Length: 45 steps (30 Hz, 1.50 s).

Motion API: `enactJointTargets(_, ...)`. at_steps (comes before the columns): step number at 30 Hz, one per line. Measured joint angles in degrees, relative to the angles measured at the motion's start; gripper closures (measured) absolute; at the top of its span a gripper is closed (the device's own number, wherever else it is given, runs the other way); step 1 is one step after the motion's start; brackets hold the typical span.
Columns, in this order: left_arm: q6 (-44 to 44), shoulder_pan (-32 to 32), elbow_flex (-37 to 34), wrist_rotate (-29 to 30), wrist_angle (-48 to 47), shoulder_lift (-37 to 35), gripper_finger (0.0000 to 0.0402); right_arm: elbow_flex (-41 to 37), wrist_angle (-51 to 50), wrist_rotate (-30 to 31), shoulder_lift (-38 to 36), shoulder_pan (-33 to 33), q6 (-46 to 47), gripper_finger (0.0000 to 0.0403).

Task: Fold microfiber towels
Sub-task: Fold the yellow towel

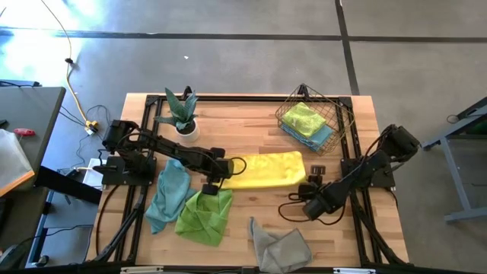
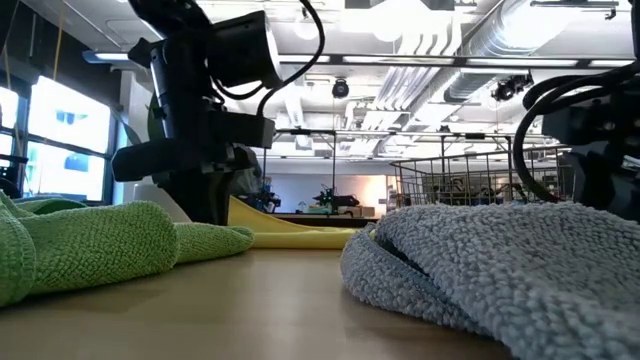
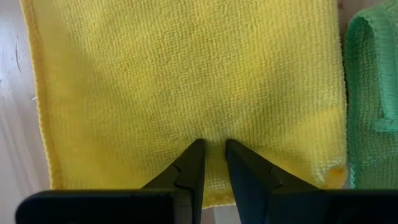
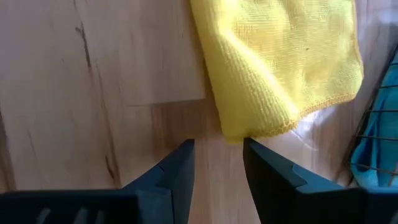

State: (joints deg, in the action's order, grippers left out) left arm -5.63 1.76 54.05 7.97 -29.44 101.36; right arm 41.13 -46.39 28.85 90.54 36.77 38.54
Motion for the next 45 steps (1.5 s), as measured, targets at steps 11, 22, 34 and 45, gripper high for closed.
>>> enactJointTargets(11, 0.1, 0.0, 0.0, -0.3, 3.1, 0.1, 0.0339, 2.3, -0.3, 5.8, 0.0, -0.2, 6.1, 0.0274)
enactJointTargets(22, 1.0, 0.0, 0.0, -0.3, 3.1, 0.1, 0.0339, 2.3, 1.5, 1.5, 0.0, -1.4, 12.0, 0.0167)
enactJointTargets(34, 1.0, 0.1, 0.0, -0.3, 3.6, 0.1, 0.0339, 6.2, 1.5, 1.0, 0.0, -3.1, -10.6, 0.0139)
enactJointTargets(45, 1.0, 0.1, 0.0, 0.0, 4.4, 0.2, 0.0339, -2.7, 5.2, 2.6, -0.3, -2.9, -2.2, 0.0139)
